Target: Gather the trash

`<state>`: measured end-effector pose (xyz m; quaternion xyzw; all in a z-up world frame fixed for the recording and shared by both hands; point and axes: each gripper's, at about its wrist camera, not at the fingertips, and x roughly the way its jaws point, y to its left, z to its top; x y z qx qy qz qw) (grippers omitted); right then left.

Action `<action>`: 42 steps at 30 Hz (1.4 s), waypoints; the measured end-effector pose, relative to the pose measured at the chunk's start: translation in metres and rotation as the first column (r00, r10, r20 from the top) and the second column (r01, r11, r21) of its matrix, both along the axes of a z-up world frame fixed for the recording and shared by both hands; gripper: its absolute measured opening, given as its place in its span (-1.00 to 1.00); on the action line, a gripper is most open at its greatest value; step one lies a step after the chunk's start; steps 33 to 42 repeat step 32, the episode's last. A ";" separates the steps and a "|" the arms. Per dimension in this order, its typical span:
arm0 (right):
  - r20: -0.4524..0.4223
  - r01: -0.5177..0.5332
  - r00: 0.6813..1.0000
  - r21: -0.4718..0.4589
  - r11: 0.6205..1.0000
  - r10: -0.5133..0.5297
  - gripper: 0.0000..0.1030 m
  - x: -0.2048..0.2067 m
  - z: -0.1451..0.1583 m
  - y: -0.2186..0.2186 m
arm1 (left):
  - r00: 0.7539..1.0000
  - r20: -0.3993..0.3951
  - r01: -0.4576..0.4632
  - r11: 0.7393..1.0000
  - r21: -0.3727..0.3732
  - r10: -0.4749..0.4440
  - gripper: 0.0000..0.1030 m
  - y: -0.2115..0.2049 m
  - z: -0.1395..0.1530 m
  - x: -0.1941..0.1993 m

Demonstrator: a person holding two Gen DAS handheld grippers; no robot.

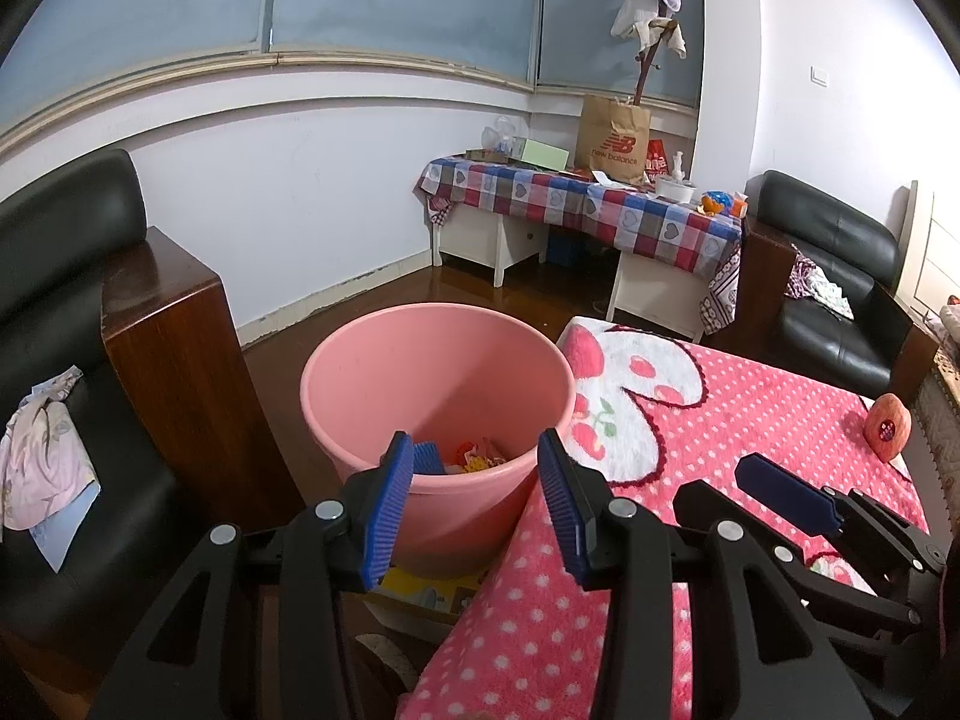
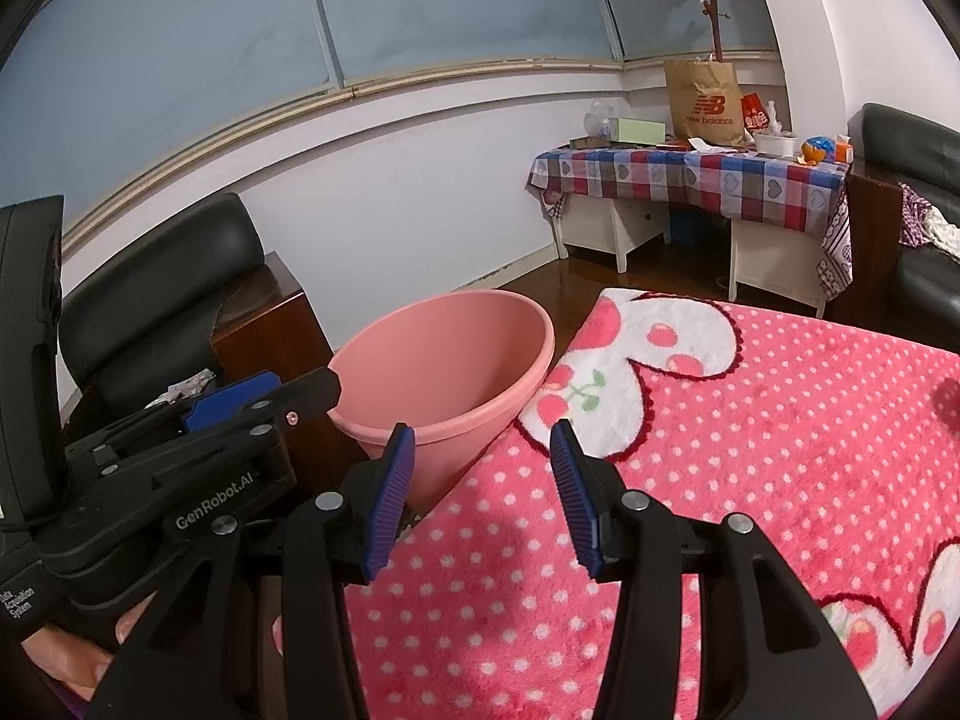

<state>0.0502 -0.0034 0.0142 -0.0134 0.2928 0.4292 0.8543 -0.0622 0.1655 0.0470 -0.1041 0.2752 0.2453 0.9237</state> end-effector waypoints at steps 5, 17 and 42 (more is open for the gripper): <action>-0.008 -0.002 1.000 -0.002 1.000 0.002 -0.08 0.002 -0.003 0.001 | 1.000 -0.001 0.000 1.000 0.000 0.000 -0.17 -0.001 0.000 0.000; -0.014 -0.002 1.000 -0.005 1.000 0.002 -0.08 0.005 -0.006 0.001 | 1.000 -0.002 -0.001 1.000 0.002 0.001 -0.18 0.000 0.001 0.000; -0.025 0.001 1.000 -0.004 1.000 -0.001 -0.08 0.008 -0.012 -0.002 | 1.000 -0.016 0.002 1.000 -0.002 -0.002 -0.19 -0.004 -0.003 -0.005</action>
